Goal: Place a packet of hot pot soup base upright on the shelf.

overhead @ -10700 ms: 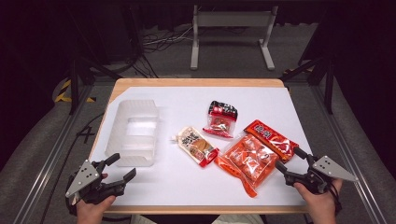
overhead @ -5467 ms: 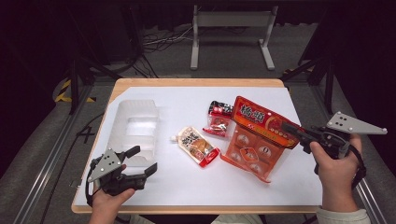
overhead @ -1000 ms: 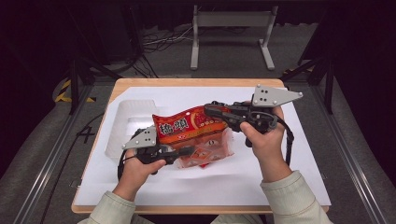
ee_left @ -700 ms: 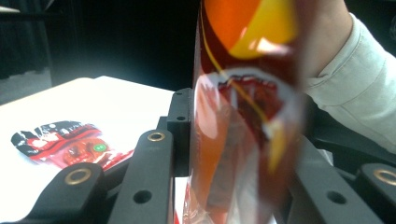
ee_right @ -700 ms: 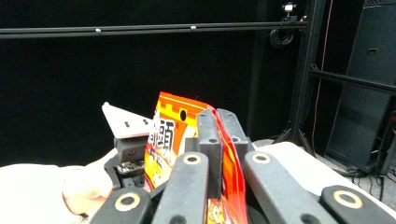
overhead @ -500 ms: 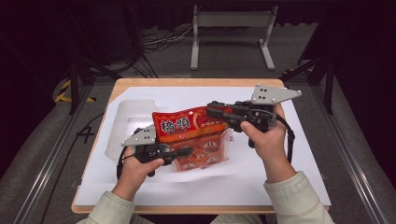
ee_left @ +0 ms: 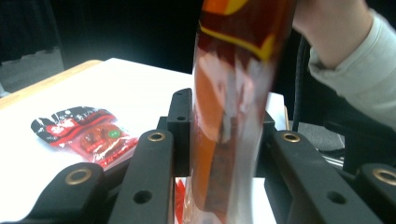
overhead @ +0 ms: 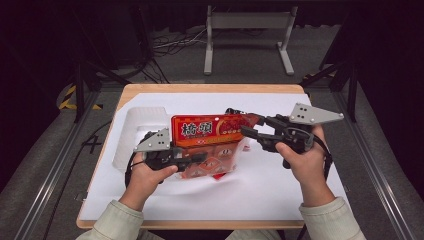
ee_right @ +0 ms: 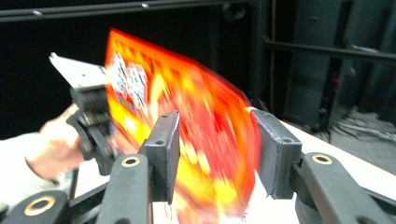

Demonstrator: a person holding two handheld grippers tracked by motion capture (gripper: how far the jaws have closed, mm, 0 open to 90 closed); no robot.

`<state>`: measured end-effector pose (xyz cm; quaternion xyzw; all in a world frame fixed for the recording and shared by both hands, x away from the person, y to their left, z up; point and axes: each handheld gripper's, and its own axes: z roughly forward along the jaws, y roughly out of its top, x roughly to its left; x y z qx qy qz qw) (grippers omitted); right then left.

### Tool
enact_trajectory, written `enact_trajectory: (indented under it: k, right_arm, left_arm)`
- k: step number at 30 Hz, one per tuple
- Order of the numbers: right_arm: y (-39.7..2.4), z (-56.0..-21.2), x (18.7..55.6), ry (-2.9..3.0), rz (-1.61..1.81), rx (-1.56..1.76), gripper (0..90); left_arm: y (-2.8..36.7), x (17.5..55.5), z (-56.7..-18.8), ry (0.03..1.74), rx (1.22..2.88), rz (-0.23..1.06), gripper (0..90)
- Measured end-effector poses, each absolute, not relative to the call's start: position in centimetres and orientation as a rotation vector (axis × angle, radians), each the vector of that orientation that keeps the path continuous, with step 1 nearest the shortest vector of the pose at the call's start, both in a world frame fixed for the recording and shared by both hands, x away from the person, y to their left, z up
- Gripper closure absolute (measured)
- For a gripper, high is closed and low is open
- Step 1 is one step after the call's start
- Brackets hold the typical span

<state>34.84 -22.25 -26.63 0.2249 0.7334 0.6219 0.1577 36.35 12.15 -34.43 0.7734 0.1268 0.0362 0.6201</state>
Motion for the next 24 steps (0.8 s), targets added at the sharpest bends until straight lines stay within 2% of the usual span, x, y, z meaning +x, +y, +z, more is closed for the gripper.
enact_trajectory:
  k: [10,18,24]
  right_arm:
    - [-26.1,-30.9,34.7,2.101,1.699,0.811,44.8]
    - [-27.3,-34.1,34.8,2.097,1.583,0.872,35.4]
    - [-27.7,-35.7,34.8,2.081,1.521,0.872,31.9]
  left_arm:
    - [13.2,37.6,-32.9,0.324,1.723,0.120,70.9]
    - [14.3,38.7,-31.9,0.352,1.678,0.149,70.9]
    - [14.6,38.9,-31.5,0.354,1.659,0.156,70.9]
